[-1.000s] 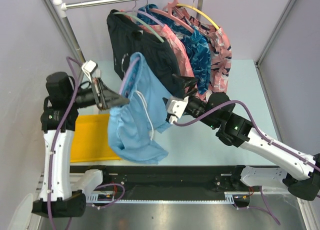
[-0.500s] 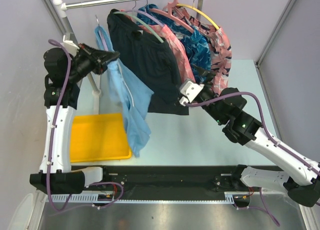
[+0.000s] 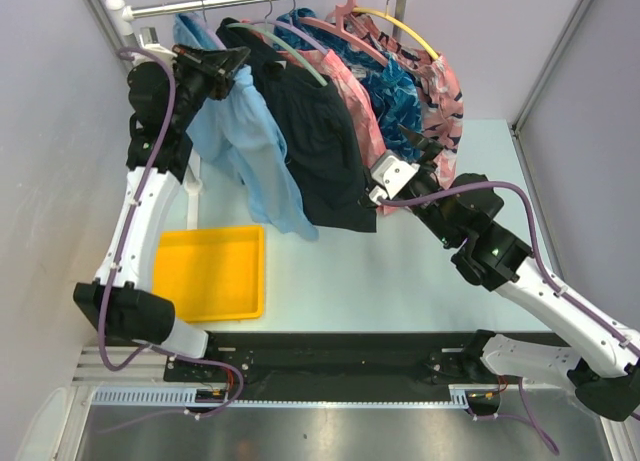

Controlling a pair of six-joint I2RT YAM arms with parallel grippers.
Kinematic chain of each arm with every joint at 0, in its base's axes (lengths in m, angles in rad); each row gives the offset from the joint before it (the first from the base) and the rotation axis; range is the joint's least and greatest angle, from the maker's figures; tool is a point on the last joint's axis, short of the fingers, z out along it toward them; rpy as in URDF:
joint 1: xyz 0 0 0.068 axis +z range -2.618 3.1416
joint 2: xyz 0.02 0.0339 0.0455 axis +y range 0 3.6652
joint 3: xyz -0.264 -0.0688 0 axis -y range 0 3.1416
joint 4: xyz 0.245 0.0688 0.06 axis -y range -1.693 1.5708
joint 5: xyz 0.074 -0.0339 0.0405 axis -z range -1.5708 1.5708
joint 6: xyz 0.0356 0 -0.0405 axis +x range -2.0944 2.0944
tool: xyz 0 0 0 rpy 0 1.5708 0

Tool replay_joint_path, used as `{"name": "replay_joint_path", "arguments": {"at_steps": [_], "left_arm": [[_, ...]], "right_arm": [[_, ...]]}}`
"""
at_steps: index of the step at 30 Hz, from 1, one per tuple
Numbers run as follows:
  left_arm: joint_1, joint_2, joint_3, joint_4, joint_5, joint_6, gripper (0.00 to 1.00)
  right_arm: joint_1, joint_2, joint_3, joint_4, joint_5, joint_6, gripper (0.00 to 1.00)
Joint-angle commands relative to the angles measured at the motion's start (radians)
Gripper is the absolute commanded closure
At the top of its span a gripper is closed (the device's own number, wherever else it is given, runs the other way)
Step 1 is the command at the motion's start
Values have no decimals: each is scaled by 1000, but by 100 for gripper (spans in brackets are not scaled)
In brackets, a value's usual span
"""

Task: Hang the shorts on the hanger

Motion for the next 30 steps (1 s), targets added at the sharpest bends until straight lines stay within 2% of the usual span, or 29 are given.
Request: {"name": "replay_joint_path", "arguments": {"at_steps": [1,6,12,15,16,18,20,25,29,30], "left_arm": [[-25,39,114,149,-59,-55,98],[-36,65,102,132,-70,-79,97],[-70,71,34,135,-63,-85,91],[-82,74,19,130,-62,-72,81],[-82,74,11,132,-62,-67,71],[-81,64,-6,132,-62,-49,62],[-78,53,-20,134,-62,-21,47],[-42,-33,-93,127,-39,51,24],[13,-133,-176,111,-33,165,19],[43,-153,-210,103,-34,183,14]], "right_arm": [[-13,-30,16,7,-4,17,0],[-22,-37,16,-27,-6,14,0],[-34,-45,14,-45,-12,25,0],[-36,-47,14,-56,-13,31,0],[-37,-47,14,-59,-15,32,0],[-37,-51,13,-65,-21,34,0],[-37,-56,11,-67,-21,35,0],[-37,-65,10,-77,-21,43,0],[-49,-77,8,-86,-17,64,0],[-54,-80,8,-88,-17,78,0]]}}
